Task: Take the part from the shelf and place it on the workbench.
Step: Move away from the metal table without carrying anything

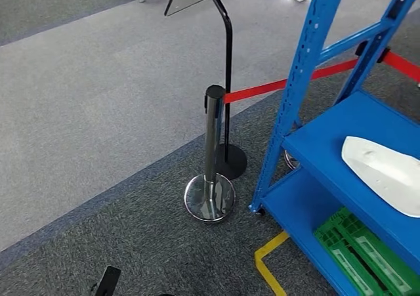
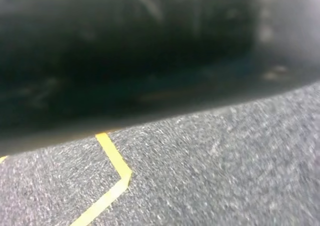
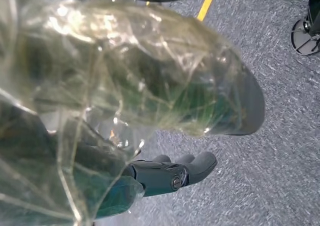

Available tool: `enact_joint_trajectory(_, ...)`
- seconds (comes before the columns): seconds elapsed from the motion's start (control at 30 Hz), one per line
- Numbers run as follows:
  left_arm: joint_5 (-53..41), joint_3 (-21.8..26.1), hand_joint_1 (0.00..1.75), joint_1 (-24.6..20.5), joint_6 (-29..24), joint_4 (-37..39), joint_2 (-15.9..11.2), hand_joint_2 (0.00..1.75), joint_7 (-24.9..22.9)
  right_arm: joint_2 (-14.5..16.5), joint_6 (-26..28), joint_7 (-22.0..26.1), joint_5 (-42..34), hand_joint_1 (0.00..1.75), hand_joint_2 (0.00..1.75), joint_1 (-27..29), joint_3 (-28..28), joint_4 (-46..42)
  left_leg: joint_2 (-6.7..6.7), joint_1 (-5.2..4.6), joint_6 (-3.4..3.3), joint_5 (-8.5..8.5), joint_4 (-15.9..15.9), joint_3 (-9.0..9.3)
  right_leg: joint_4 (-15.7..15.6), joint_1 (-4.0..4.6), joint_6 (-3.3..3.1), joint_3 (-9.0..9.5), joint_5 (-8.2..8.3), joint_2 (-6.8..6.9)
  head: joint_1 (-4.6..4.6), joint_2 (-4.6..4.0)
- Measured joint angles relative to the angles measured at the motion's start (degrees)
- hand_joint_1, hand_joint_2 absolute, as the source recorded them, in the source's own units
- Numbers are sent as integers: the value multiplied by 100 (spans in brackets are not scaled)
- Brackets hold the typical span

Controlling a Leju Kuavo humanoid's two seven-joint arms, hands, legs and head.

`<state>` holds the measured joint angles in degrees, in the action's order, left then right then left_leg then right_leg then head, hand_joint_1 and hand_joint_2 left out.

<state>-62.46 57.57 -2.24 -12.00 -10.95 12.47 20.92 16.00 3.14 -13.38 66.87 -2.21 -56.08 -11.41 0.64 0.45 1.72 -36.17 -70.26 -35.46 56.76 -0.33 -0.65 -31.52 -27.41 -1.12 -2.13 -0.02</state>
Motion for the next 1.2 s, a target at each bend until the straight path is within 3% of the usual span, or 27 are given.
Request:
enact_joint_trajectory(0.03,-1,1,0,9,1,0,-1,0,0,0,1,0,1,0,0,3,0,0,-10,1,0,-37,-228,-119,2,6,-4,-1,2,-74,-2,0)
enact_joint_trajectory(0.07,-1,1,0,13,2,0,-1,0,0,-1,1,-1,2,0,0,9,0,0,-16,2,-7,51,-243,-144,5,11,-5,0,4,-150,-3,0)
enact_joint_trajectory(0.13,-1,2,0,12,2,0,-3,0,0,1,1,-3,2,0,0,16,-1,0,-113,2,-48,488,329,94,14,17,-1,9,7,-306,-5,0)
enact_joint_trajectory(0.2,-2,-1,0,11,2,0,-14,0,-1,8,1,-8,3,0,0,6,-1,0,-373,13,-112,781,1034,397,34,24,29,-12,13,-444,-7,0)
enact_joint_trajectory(0.27,-6,-3,0,3,4,0,-22,0,-3,14,1,-10,3,0,0,1,0,1,-506,14,-152,794,1305,498,40,12,92,-71,35,-557,-8,0)
enact_joint_trajectory(0.33,-13,-2,0,-8,5,0,-4,0,-4,16,1,-11,3,0,0,21,0,2,-398,18,-194,816,1369,510,35,-6,167,-145,52,-623,-10,0)
enact_joint_trajectory(0.4,-17,-1,0,-6,3,0,8,0,-2,17,2,-12,4,0,0,26,-1,2,-248,36,-262,855,1434,526,266,8,217,-295,-106,-395,21,0)
enact_joint_trajectory(0.47,-18,2,0,12,1,0,2,0,-1,16,3,-12,4,0,0,6,-1,2,-76,31,-301,859,1455,530,956,9,250,-627,-479,-63,53,0)
enact_joint_trajectory(0.53,-18,4,0,24,1,0,2,0,-1,15,3,-11,3,0,0,2,0,2,99,20,-304,849,1452,530,1620,-14,292,-941,-725,48,53,0)
enact_joint_trajectory(0.57,-18,5,0,21,1,0,4,0,0,15,3,-10,3,0,0,10,0,2,176,20,-296,841,1451,535,1686,-26,310,-963,-698,70,55,0)
enact_joint_trajectory(0.6,-18,6,0,16,2,0,6,0,0,15,3,-11,4,0,0,17,-1,2,247,23,-282,831,1450,546,1497,-38,324,-853,-560,100,56,0)
enact_joint_trajectory(0.63,-18,7,0,11,2,0,9,0,0,14,4,-11,4,0,0,22,-1,2,314,25,-262,817,1448,564,1115,-49,332,-639,-363,168,56,0)
enact_joint_trajectory(0.67,-18,8,0,8,3,0,8,0,0,14,4,-11,5,0,0,19,-2,2,373,14,-232,795,1441,583,681,-46,336,-402,-205,321,60,0)
enact_joint_trajectory(0.73,-19,9,0,3,5,0,6,0,0,13,4,-11,5,0,0,4,-1,2,474,-21,-167,753,1417,614,119,-34,285,-75,-43,514,47,0)
enact_joint_trajectory(0.77,-19,9,0,-2,6,0,4,0,0,13,3,-11,6,0,0,1,-1,2,518,-37,-139,742,1407,622,54,-19,249,-39,-47,540,36,0)
enact_joint_trajectory(0.83,-20,11,0,-16,6,0,3,0,0,13,3,-12,6,0,0,7,-1,2,588,-24,-87,724,1397,643,64,-16,162,-55,-28,405,16,0)
enact_joint_trajectory(0.87,-24,13,0,-22,5,0,2,0,1,13,3,-13,7,0,0,10,-2,2,521,-7,-55,670,1351,634,62,-19,125,-59,-18,345,9,0)
enact_joint_trajectory(0.93,-32,15,0,-22,4,0,0,0,2,13,2,-15,11,0,0,4,-2,2,243,20,-4,390,964,483,46,-34,51,-55,5,220,-16,0)
enact_joint_trajectory(0.97,-35,15,0,-16,5,0,0,0,2,13,2,-17,15,0,0,-3,-2,2,100,24,2,195,599,319,47,-30,29,-60,9,151,-30,0)
enact_joint_trajectory(1.03,-38,15,0,4,5,0,1,0,2,13,-1,-22,23,0,0,-9,-2,2,4,23,-7,-65,-112,-27,48,-13,3,-66,17,-10,-39,0)
enact_joint_trajectory(1.07,-42,16,0,9,5,0,1,0,2,12,-4,-25,30,0,0,-6,-3,2,-8,21,-21,-40,-252,-112,50,-1,-3,-65,19,-96,-43,0)
enact_joint_trajectory(1.1,-47,18,0,10,4,0,0,0,2,11,-11,-28,37,0,0,0,-4,2,-21,20,-45,99,-169,-96,52,11,-5,-60,21,-180,-44,0)
enact_joint_trajectory(1.13,-52,20,0,8,4,0,-2,0,2,11,-21,-31,44,0,0,4,-5,2,-63,17,-79,319,112,16,53,21,-4,-52,24,-260,-45,0)
enact_joint_trajectory(1.2,-61,21,0,4,2,0,-16,0,2,14,-44,-36,52,0,0,3,-7,3,-313,14,-173,702,852,325,62,32,11,-53,31,-405,-39,0)
